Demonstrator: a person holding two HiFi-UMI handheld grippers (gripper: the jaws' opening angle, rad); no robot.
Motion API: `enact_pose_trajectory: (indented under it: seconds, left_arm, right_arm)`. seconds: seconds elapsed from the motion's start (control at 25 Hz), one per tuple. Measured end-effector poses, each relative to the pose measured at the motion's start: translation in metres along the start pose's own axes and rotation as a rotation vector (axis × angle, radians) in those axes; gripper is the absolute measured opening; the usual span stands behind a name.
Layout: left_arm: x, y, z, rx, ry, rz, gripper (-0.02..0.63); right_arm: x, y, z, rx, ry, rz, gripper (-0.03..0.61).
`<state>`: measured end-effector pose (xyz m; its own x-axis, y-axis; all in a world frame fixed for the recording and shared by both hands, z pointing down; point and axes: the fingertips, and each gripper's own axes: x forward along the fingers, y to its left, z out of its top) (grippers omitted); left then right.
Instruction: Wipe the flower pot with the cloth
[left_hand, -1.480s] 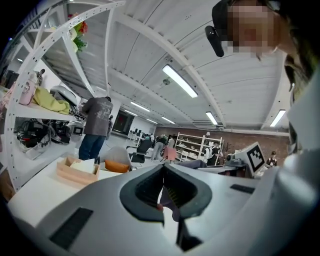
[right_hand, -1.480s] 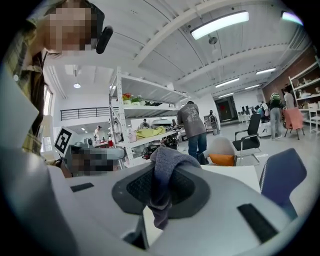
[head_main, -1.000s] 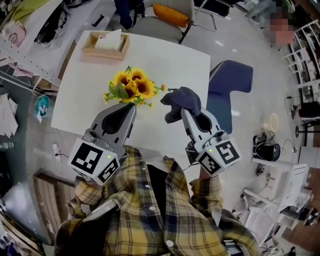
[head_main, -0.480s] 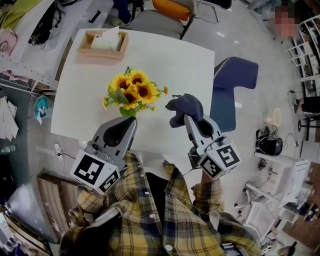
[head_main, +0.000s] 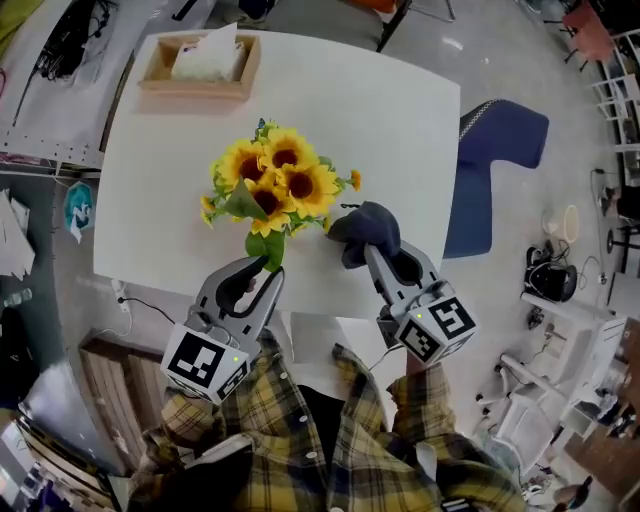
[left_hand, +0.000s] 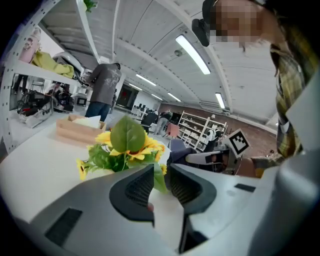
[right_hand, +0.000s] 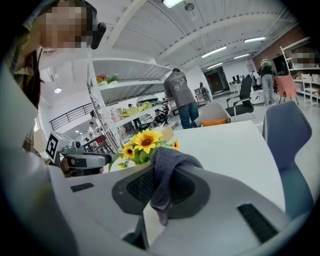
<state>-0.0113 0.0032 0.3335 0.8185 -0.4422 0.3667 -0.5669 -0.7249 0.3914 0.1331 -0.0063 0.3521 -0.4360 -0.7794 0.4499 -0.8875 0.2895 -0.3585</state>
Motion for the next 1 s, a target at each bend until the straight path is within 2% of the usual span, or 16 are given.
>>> enact_pose_trajectory:
  seconds: [0.2, 0.4, 0.48, 0.64, 0.72, 0.8, 1.0]
  left_arm:
    - [0.009, 0.019, -0.039, 0.033, 0.047, 0.023, 0.147]
    - [0.017, 0.033, -0.061, 0.055, 0.058, 0.028, 0.242]
    - [0.020, 0.041, -0.068, 0.084, 0.062, 0.046, 0.256]
    - [0.028, 0.065, -0.070, 0.153, 0.057, 0.113, 0.289]
    - [0.035, 0.079, -0.067, 0.157, 0.044, 0.142, 0.337]
    - [0.042, 0.090, -0.063, 0.152, 0.033, 0.160, 0.357]
    - [0.057, 0.103, -0.060, 0.185, 0.054, 0.131, 0.379]
  right_arm:
    - [0.029, -0.006, -0.029, 0.028, 0.043, 0.039, 0.034]
    - [0.055, -0.010, -0.042, 0.041, 0.071, 0.068, 0.034]
    - [0.063, -0.012, -0.045, 0.047, 0.073, 0.071, 0.035]
    - [0.076, -0.016, -0.050, 0.060, 0.085, 0.074, 0.034]
    - [0.082, -0.018, -0.051, 0.065, 0.093, 0.074, 0.034]
    - [0.086, -0.018, -0.053, 0.070, 0.097, 0.078, 0.034]
    - [0.092, -0.020, -0.054, 0.093, 0.116, 0.087, 0.034]
